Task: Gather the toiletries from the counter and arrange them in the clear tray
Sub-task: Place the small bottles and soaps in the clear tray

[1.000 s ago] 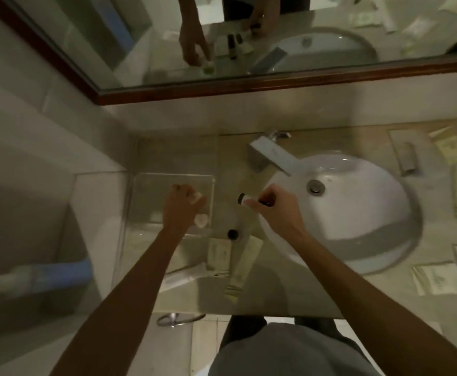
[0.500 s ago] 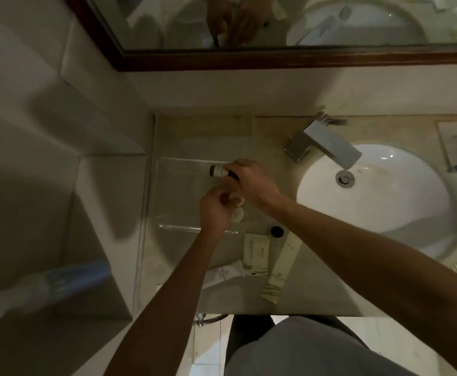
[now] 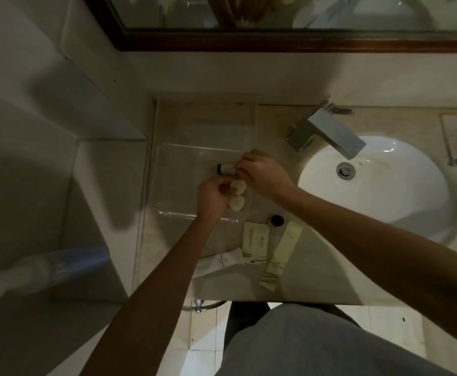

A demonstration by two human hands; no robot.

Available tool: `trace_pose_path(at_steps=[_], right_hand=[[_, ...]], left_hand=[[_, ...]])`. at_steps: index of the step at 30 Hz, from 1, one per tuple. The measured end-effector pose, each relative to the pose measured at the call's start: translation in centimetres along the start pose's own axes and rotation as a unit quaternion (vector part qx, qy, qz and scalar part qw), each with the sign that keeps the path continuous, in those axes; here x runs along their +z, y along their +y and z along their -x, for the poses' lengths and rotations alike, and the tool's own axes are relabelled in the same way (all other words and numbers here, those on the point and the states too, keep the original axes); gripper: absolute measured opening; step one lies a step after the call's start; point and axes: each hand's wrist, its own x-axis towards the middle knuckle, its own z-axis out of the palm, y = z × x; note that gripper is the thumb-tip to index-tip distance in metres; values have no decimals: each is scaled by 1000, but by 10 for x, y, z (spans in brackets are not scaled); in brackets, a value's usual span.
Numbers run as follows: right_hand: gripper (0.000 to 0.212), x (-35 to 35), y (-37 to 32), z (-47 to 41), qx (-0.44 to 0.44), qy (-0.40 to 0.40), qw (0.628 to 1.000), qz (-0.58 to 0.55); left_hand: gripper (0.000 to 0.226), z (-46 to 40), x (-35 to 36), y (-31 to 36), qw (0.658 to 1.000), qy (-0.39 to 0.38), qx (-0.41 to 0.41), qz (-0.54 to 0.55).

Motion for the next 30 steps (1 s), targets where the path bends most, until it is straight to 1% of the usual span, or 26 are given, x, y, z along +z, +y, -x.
trace_pose_path(at_steps=[1,3,5,6,8,10,12,14,15,17,19,21,23,25,27,30], right_hand=[[21,-14,-4,7,-4,-30,1000,-6],[32,-37,-9,25,7,-156,988,8],[41,-48,-9,47,47,-297,952,54],[43,-49,-9,58,62,-350,931,77],[40,-46,-9,75,79,-411,902,103],[27,-40,-6,82,92,-418,897,112],[20,-39,-4,82,94,-381,913,110],[21,-41,-2,81,100,-333,933,91],[21,-41,-1,80,104,-328,935,89],[24,-39,2,83,131,-345,924,99],[26,-35,2,89,157,-351,917,109],[30,-29,0,97,163,-333,924,99],[32,-22,-4,106,159,-315,932,83],[30,-17,-8,112,157,-312,934,68],[25,-14,-10,115,162,-310,935,66],[24,-14,-9,116,170,-299,937,63]], left_hand=[[22,1,-1,1,1000,2,6,-4],[22,7,-3,4,999,31,18,-29],[21,13,-6,9,995,69,33,-58],[19,15,-7,12,993,81,45,-71],[17,19,-7,20,987,90,83,-100],[20,23,-3,26,985,70,110,-112],[24,28,3,30,982,26,150,-115],[29,34,10,32,968,-32,203,-146],[34,38,13,33,958,-60,224,-169],[43,47,18,34,942,-104,245,-206],[47,54,21,33,939,-111,247,-212],[39,62,20,30,943,-92,243,-206],[29,73,18,24,933,-90,264,-229],[30,86,19,13,910,-106,296,-271],[41,96,23,2,888,-119,308,-319],[47,99,36,-3,841,-116,333,-409]])
